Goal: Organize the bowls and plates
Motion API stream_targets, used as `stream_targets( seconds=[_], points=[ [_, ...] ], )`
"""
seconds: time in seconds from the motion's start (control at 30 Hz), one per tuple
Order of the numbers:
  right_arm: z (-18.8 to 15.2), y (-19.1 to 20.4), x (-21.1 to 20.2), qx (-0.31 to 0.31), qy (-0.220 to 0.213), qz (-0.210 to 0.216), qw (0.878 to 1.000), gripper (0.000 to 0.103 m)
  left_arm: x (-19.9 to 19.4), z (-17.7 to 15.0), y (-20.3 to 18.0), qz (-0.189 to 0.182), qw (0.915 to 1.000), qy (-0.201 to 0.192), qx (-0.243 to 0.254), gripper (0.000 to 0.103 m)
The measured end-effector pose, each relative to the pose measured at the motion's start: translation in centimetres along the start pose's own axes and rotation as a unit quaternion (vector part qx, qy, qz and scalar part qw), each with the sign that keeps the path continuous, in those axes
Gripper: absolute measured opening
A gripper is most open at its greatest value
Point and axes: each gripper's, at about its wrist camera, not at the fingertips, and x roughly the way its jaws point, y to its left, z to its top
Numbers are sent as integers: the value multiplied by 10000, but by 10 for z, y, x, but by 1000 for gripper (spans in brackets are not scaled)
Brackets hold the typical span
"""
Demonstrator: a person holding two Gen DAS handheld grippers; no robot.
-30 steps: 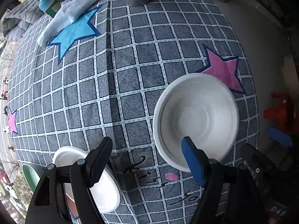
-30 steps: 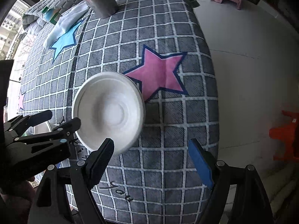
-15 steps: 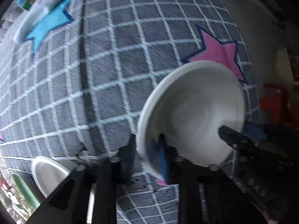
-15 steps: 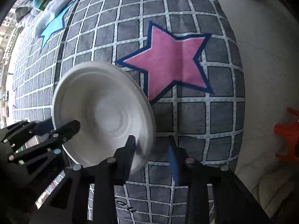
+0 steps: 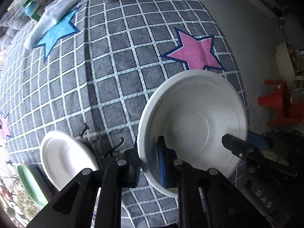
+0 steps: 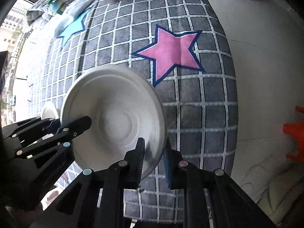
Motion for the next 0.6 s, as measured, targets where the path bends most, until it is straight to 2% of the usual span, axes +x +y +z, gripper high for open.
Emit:
stream_targets(
  seconds=[0.1, 0.3, 0.5, 0.6],
  points=[
    [-16, 4, -12, -175, -25, 114, 9998, 21, -10, -25, 9, 29, 9999, -13, -96, 17],
    [-46, 44, -19, -736, 57, 226, 9970, 21, -40, -75, 20, 260, 9993, -40, -251, 17],
    [-57, 105, -32, -1488, -96, 233, 9885, 21, -63, -96, 64, 151, 9964, -186, -818, 18],
    [-55, 132, -37, -1742, -222, 178, 9843, 21, -80, -100, 80, 262, 9947, -377, -918, 18]
  ],
)
